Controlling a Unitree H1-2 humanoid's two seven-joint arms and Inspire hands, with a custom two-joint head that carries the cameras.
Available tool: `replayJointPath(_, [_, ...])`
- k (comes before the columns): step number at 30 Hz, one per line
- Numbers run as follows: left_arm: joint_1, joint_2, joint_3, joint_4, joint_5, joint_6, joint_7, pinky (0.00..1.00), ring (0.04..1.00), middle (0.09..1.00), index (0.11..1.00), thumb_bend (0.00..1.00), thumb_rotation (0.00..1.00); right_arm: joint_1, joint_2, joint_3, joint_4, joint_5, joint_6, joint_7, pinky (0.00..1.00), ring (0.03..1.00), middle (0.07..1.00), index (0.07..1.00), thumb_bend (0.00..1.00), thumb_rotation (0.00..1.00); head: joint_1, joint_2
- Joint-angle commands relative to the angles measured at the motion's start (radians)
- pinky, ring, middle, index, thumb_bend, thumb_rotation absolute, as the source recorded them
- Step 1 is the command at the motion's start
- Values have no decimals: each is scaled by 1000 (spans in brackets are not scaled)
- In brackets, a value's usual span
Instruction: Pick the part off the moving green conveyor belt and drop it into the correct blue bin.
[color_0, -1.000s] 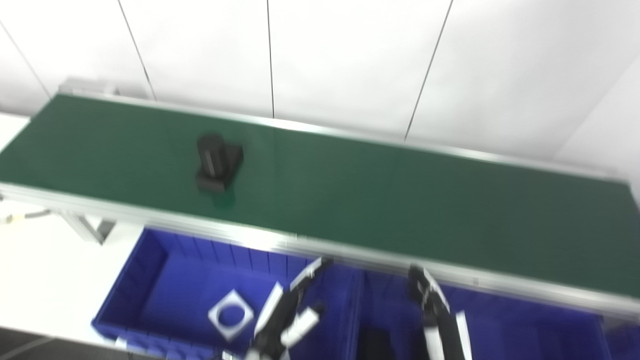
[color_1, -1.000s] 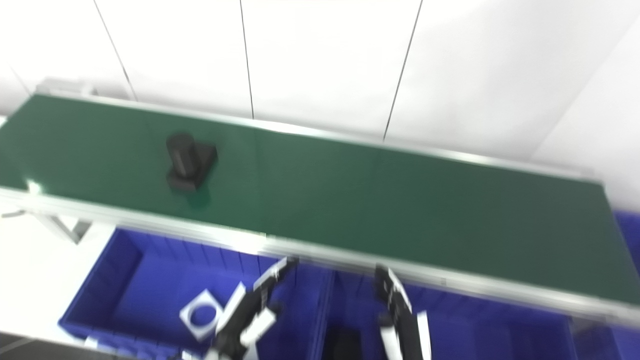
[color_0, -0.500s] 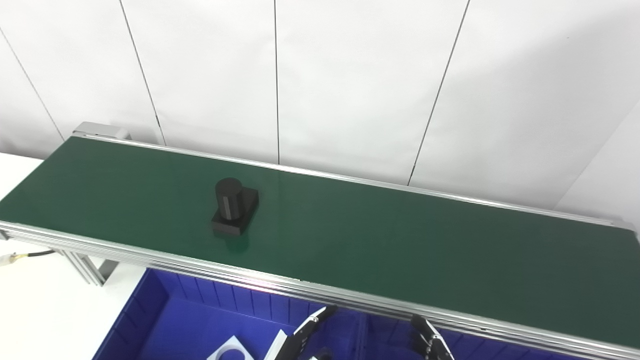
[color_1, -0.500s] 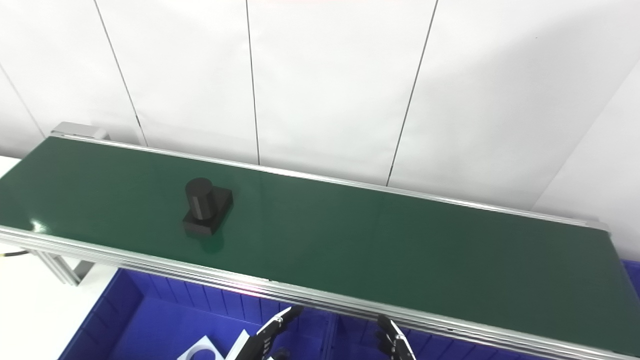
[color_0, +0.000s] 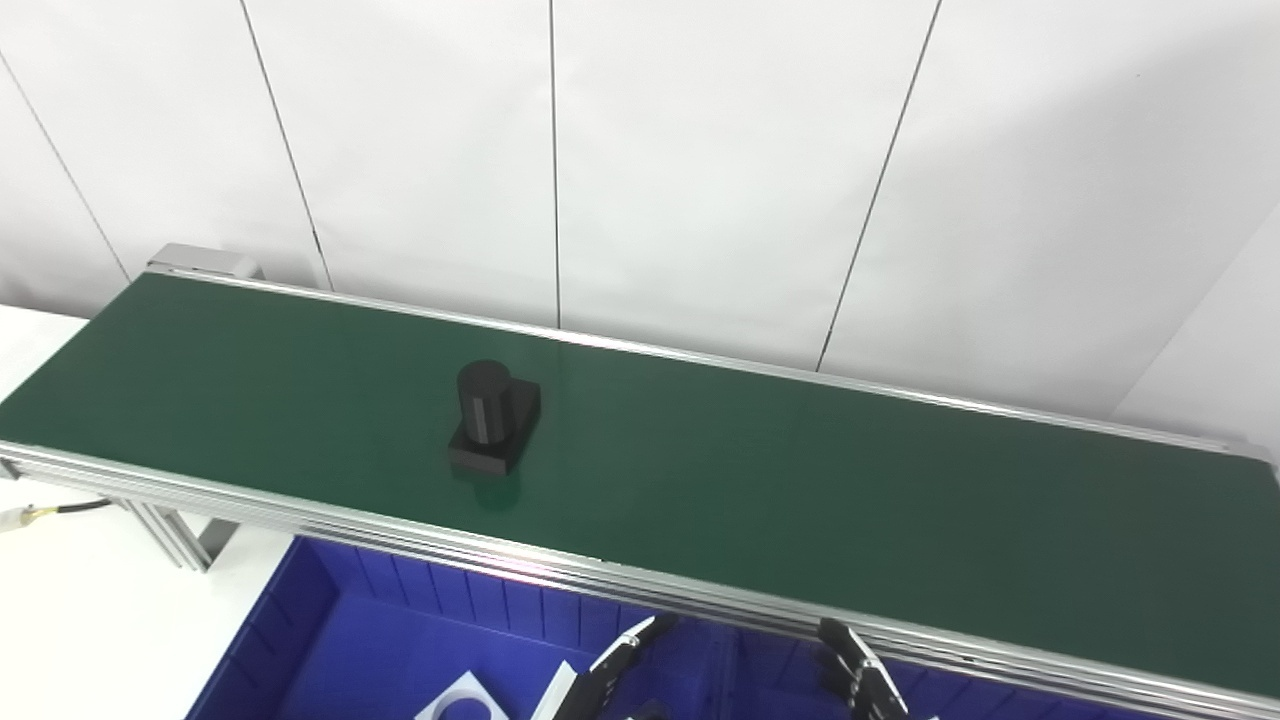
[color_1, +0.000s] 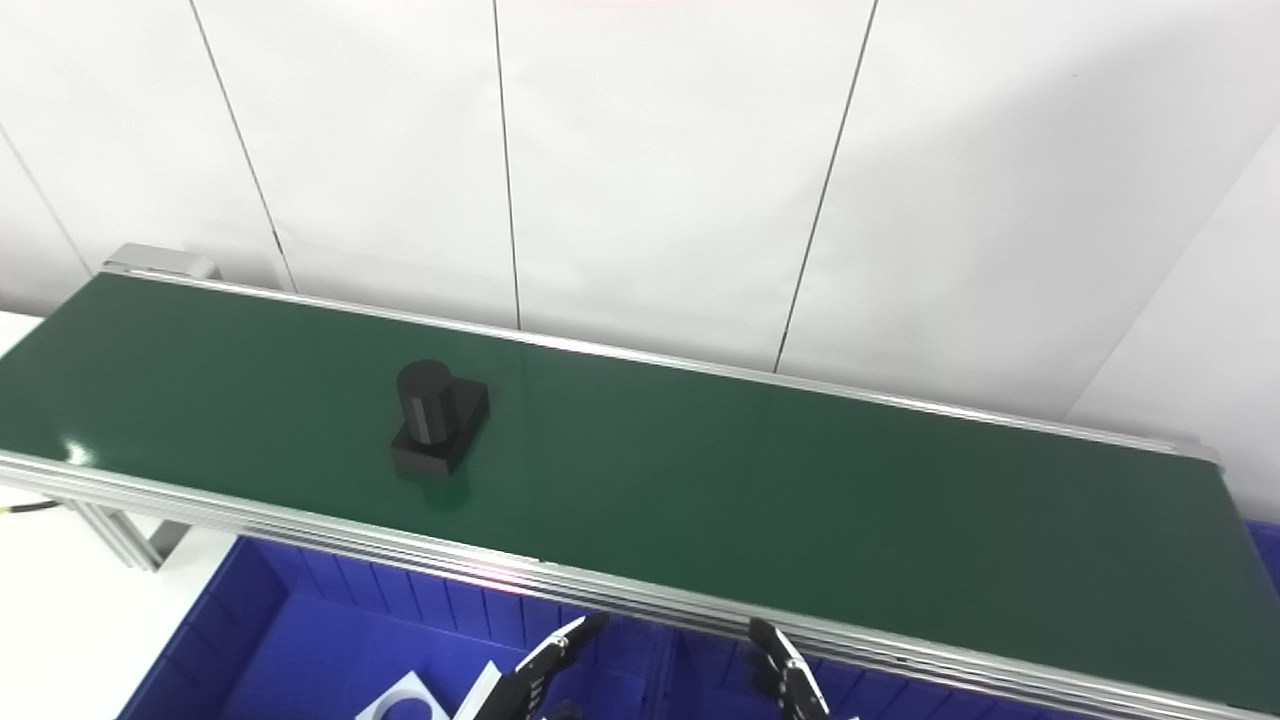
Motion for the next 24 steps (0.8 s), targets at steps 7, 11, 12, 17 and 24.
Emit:
replayJointPath(7, [-33,-15,-4,4,-11,-36,19,963,959,929,894,836,930,15,-34,25,-198,-10,-43,-18,807,842,885,858,876,966,-1,-5])
replayJointPath(11, [-38,-16,-3,12,-22,-36,13,964,960,932,896,834,928,4,-49,23,-259,-10,-43,-17,789,842,897,864,901,992,-7,-8])
replayJointPath(12, [-39,-15,-4,13,-23,-36,13,968,963,933,897,832,928,-1,-51,23,-266,-10,-43,-19,782,840,897,864,900,997,-7,-8])
replayJointPath(17, [-46,-14,-7,18,-23,-36,15,959,957,933,898,844,937,-32,-46,-1,-264,6,-43,-18,785,833,887,862,934,979,-9,-14])
replayJointPath(24, [-50,-12,-11,12,-25,-36,17,954,955,933,901,843,929,-102,-46,-64,-217,36,-43,15,813,856,893,875,940,986,-9,-13])
